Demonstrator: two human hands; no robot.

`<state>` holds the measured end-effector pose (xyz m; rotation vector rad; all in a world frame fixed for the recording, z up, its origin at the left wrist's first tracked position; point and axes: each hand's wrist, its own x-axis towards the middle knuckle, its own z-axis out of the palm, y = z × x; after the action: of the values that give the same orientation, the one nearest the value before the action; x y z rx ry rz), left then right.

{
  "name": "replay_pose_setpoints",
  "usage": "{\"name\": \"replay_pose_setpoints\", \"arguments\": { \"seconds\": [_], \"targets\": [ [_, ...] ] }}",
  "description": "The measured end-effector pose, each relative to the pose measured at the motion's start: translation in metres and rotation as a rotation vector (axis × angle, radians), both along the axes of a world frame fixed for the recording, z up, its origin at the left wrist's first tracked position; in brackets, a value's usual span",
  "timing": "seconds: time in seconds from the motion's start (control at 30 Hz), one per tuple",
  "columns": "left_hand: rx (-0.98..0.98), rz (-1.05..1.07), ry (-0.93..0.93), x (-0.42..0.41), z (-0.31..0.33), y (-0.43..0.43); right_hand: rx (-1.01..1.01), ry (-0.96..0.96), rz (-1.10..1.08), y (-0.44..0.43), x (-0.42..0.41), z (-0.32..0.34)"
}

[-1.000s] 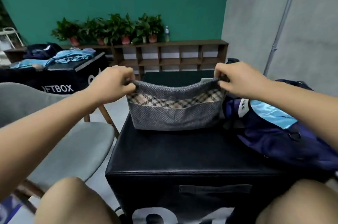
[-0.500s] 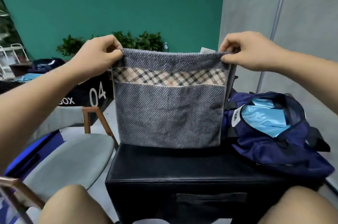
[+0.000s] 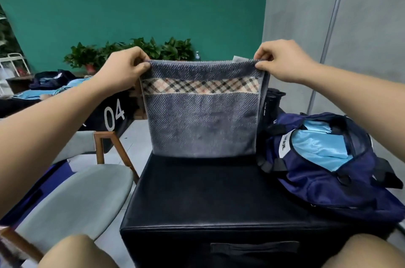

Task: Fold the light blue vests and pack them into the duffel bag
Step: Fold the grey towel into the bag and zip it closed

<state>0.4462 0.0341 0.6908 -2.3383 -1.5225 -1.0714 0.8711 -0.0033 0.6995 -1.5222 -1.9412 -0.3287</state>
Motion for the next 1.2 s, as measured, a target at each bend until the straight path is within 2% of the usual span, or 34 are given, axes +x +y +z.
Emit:
{"name": "replay_pose_setpoints", "arguments": {
  "seconds": [0.17,0.5,0.63,0.73,0.87,0.97,1.2],
  "targets": [
    [0.037,-0.033,0.028,-0.009,-0.018,0.000,0.020,0.071,0.037,-0.006,0.001,-0.026],
    [-0.408,-0.152,0.111,-0.047,-0.197,-0.048,-0.316,0.029,0.228,-0.073,-0.018,-0.204],
    [-0.532,-0.185,0.163,-0.067,-0.249,-0.079,-0.389,-0.008,0.303,-0.105,-0.029,-0.256],
    [-0.609,-0.178,0.176,-0.076,-0.269,-0.100,-0.429,-0.054,0.393,-0.121,-0.033,-0.281],
    [-0.681,-0.125,0.084,-0.080,-0.281,-0.112,-0.470,-0.122,0.478,-0.131,-0.030,-0.300],
    [-0.666,-0.031,-0.026,-0.077,-0.288,-0.111,-0.478,-0.184,0.491,-0.135,-0.022,-0.305],
    [-0.722,0.173,-0.040,-0.066,-0.297,-0.102,-0.379,-0.342,0.402,-0.141,-0.012,-0.311]
  ]
}}
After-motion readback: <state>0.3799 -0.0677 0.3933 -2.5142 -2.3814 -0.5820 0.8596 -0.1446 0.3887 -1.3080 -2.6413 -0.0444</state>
